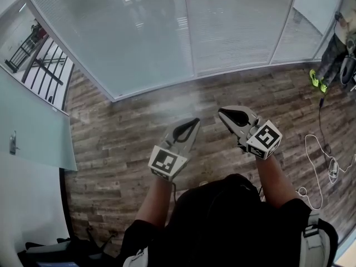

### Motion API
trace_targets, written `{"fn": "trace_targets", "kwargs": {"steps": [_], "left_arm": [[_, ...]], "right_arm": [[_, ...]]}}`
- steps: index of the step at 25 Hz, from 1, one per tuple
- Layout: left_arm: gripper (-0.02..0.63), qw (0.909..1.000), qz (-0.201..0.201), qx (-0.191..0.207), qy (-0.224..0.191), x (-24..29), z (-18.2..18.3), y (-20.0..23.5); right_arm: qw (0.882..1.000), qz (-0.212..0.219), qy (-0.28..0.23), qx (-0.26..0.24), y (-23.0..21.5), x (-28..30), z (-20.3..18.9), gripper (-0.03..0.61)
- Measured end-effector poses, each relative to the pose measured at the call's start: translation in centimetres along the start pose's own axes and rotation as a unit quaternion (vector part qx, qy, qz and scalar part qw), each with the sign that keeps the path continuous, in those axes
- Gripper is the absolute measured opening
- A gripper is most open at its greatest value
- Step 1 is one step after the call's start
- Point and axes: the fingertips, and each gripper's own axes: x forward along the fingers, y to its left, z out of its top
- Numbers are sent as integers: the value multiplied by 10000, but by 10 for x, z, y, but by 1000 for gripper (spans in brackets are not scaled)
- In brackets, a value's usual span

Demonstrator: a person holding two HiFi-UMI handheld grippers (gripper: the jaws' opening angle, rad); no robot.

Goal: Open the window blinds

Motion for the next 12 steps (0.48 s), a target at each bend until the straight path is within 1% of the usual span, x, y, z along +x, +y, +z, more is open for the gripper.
{"fn": "trace_targets", "kwargs": {"steps": [3, 7, 12], "left_arm": [[3, 10000, 28, 15, 7, 0, -2, 3], [3, 10000, 48, 21, 53, 3, -4, 6], [3, 9998, 180, 31, 104, 7, -6, 17]], "right_arm": [[10000, -7, -3, 27, -3, 2, 1, 5], [9998, -40, -107, 181, -10, 7, 1, 5], [9997, 150, -129, 146, -15, 19, -6, 5]]}}
